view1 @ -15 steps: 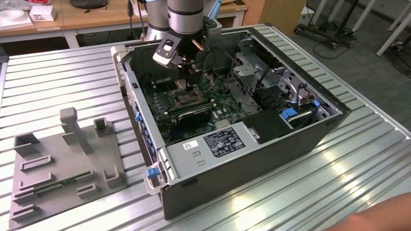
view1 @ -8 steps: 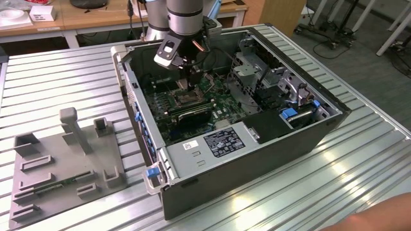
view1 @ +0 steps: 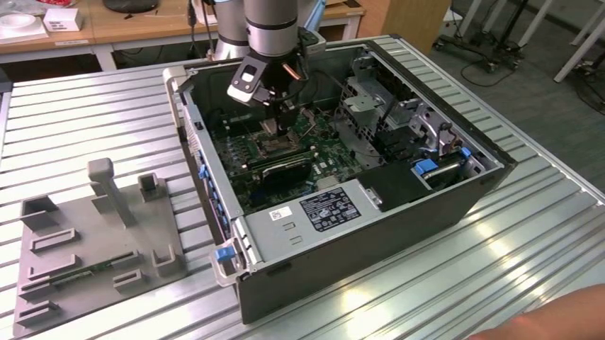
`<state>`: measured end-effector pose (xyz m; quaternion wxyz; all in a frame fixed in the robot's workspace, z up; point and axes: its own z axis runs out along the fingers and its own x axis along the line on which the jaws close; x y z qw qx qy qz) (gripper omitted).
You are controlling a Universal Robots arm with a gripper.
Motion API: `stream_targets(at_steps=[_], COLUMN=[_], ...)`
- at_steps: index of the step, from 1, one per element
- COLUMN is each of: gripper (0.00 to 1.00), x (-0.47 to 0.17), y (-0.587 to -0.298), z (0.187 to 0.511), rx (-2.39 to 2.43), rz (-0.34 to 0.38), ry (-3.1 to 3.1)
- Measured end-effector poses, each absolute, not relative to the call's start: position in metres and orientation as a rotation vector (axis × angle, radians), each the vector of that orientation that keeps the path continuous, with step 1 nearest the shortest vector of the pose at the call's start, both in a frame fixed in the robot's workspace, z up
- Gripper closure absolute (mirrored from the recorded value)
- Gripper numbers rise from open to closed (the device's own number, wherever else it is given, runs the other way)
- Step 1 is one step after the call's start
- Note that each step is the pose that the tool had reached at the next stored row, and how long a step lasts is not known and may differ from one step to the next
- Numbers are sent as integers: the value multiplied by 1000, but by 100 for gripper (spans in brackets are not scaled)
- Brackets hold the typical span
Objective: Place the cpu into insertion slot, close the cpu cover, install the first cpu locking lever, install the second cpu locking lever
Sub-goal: 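Place the cpu into insertion slot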
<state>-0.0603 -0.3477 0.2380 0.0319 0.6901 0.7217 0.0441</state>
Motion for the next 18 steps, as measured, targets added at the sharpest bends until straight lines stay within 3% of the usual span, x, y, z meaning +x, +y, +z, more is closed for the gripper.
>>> stream_targets(at_steps=[18], gripper=[46], x=[-60], y=[-348], z=[228], rx=[2124], rz=[132], ry=[2221])
